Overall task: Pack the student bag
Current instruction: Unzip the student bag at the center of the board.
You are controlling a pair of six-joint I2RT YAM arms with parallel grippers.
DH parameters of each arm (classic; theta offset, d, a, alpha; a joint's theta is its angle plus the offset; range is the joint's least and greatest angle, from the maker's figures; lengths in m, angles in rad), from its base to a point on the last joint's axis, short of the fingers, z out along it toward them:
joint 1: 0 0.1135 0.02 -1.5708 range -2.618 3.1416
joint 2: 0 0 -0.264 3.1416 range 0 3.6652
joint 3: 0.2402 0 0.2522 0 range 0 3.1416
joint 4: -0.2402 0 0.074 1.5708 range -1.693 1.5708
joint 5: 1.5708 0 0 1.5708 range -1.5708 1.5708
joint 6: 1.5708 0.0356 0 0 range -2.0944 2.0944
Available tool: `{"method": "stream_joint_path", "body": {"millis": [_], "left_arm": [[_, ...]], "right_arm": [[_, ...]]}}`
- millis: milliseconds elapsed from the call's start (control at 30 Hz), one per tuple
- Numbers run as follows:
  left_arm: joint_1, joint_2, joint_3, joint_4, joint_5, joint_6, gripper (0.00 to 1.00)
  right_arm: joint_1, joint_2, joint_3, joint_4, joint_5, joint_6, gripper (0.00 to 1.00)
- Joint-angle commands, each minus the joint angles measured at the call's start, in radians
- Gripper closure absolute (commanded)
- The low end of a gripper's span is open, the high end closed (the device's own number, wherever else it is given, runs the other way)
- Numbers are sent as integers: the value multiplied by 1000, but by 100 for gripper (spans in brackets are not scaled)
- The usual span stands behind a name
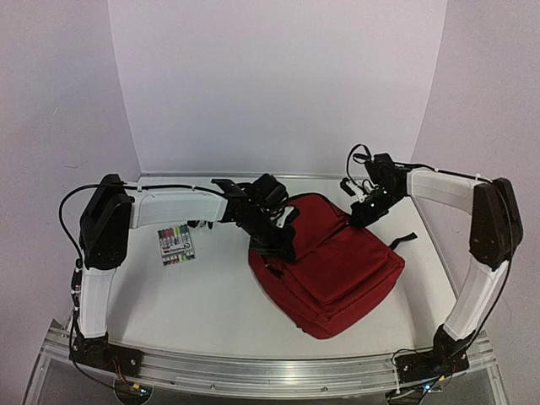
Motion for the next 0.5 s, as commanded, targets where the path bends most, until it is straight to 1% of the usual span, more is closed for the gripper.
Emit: {"method": "stream_joint_path", "body": {"millis": [0, 67, 100, 167, 233, 300, 400, 467], "left_arm": [[-58, -48, 2, -23, 68, 40, 100], [-55, -100, -43, 35, 60, 40, 99], [-55, -117, -49, 56, 49, 36, 96], [-53, -120, -25, 60, 4, 25, 84], [-47, -90, 22, 27, -32, 25, 74], [-40, -42, 94, -21, -70, 23, 69], [-23, 30, 197, -71, -115, 15, 67], [-7, 82, 254, -112, -131, 9, 68]], "right_arm": [[31, 113, 143, 63, -90, 28, 100], [50, 151, 201, 69, -126, 34, 100], [56, 168, 236, 70, -150, 34, 100], [62, 194, 296, 69, -194, 39, 99], [64, 201, 346, 57, -205, 49, 85], [62, 176, 360, 39, -199, 49, 70], [56, 90, 335, 13, -193, 57, 46], [53, 24, 289, -21, -186, 67, 35]]}}
